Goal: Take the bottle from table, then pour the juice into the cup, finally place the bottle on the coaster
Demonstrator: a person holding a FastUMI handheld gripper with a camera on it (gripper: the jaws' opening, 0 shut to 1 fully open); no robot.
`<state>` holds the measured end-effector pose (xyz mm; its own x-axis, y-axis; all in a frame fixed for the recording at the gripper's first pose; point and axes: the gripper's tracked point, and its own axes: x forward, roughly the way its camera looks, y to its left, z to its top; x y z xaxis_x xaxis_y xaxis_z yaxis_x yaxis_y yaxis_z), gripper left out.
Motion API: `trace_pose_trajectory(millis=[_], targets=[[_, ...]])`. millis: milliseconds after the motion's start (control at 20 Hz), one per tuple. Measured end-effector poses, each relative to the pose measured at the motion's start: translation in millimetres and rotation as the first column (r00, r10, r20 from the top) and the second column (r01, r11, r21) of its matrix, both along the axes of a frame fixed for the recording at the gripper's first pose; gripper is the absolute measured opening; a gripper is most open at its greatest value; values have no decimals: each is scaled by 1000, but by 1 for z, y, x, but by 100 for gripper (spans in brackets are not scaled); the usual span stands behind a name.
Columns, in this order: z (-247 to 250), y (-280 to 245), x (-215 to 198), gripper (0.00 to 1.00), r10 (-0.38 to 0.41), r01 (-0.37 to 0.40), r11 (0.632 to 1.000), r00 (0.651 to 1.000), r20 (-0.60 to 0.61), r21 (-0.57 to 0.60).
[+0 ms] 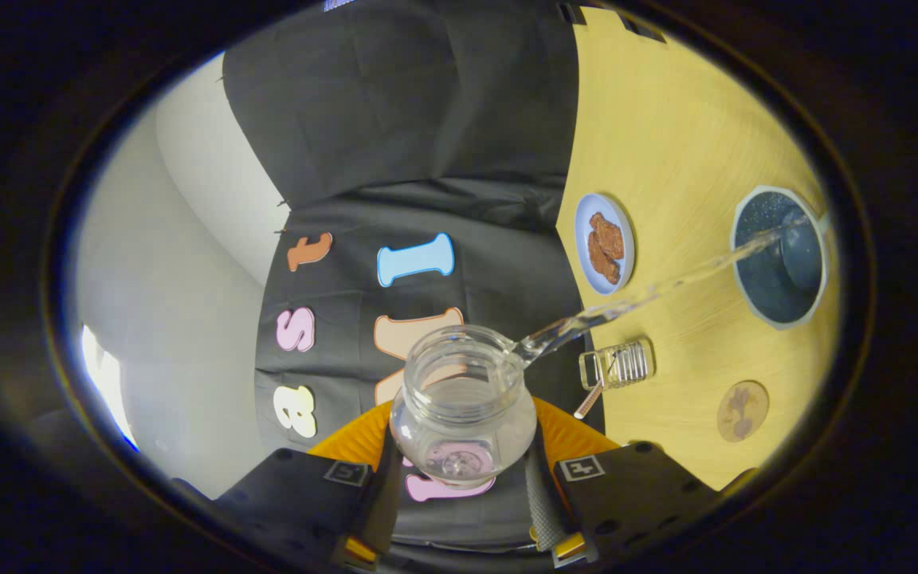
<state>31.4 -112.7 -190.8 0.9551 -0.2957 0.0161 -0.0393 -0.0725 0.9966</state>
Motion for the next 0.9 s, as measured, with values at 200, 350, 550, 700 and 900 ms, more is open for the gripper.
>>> trace_pose_trajectory(millis=[200, 350, 550, 700, 900], targets=[[0, 0, 2, 72, -3, 3, 1000, 1000, 5, 10], [0, 0, 4, 72, -4, 4, 1000, 1000, 6, 16], [1, 0, 6, 72, -11, 11, 1000, 1000, 13, 28], [1, 1, 7, 72, -14, 13, 999, 1000, 18, 36], [2, 1, 7, 72, -18, 17, 999, 1000, 22, 43]])
